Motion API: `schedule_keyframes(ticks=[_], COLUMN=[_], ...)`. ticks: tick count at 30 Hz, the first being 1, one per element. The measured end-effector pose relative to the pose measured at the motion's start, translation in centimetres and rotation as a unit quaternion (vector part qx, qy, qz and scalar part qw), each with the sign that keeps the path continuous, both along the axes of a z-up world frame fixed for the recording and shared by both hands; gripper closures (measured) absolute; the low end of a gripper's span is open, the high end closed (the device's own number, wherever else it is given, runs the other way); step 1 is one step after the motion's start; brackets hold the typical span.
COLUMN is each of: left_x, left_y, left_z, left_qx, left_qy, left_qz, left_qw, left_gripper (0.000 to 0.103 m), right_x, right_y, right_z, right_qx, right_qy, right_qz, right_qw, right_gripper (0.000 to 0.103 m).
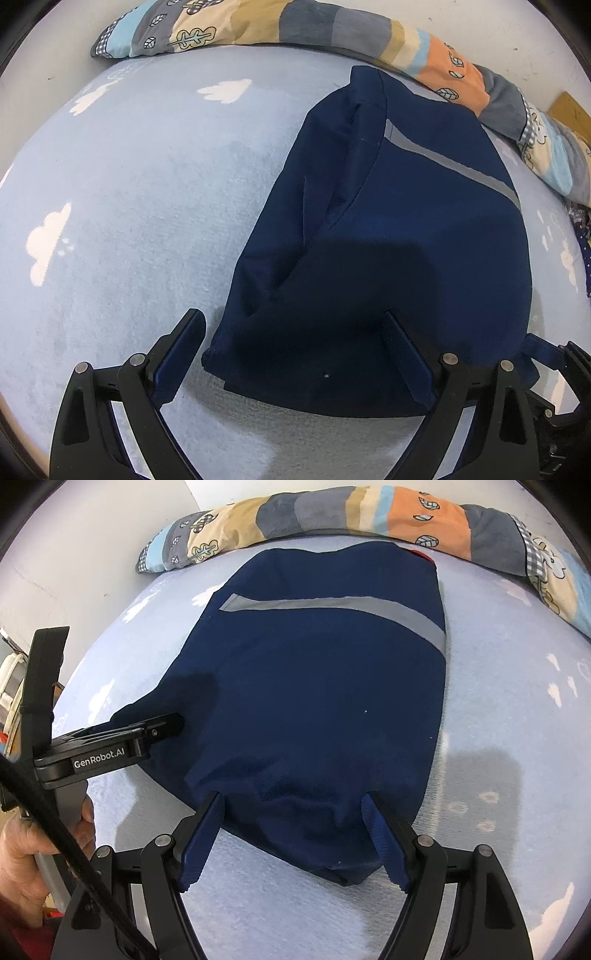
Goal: Fold large clothes
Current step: 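Tuck the jacket edge under with the right gripper while the left gripper holds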
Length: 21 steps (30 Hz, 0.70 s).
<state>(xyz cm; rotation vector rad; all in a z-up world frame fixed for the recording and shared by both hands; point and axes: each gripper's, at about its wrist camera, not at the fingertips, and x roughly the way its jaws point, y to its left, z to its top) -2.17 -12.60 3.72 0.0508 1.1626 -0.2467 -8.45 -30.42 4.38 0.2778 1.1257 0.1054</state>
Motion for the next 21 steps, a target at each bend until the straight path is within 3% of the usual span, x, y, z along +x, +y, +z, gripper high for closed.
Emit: schedule_keyframes(ticks=[5, 14, 21], left_x=[0.2, 0.1, 0.5], left_y=[0.1, -0.4, -0.6], left_z=[0.2, 2.1, 1.4], left_qx=[-0.003, 0.019, 0.034], left_qy=[-0.003, -0.06, -0.065], left_qz=[0.001, -0.006, -0.013], left_qw=[1.0, 0.998, 0.9972], left_gripper=[0.007, 0.007, 0.007], right_x=[0.1, -0.5, -0.6], right_y=[0.2, -0.1, -0.8], right_z=[-0.2, 1.9, 3.6], right_qx=[-0.005, -0.003, -0.047], right_qy=[0.001, -0.021, -0.052], right_qz=[0.005, 0.008, -0.009], right_qw=[1.0, 1.0, 0.997], right_gripper=[0.021, 0.02, 0.02])
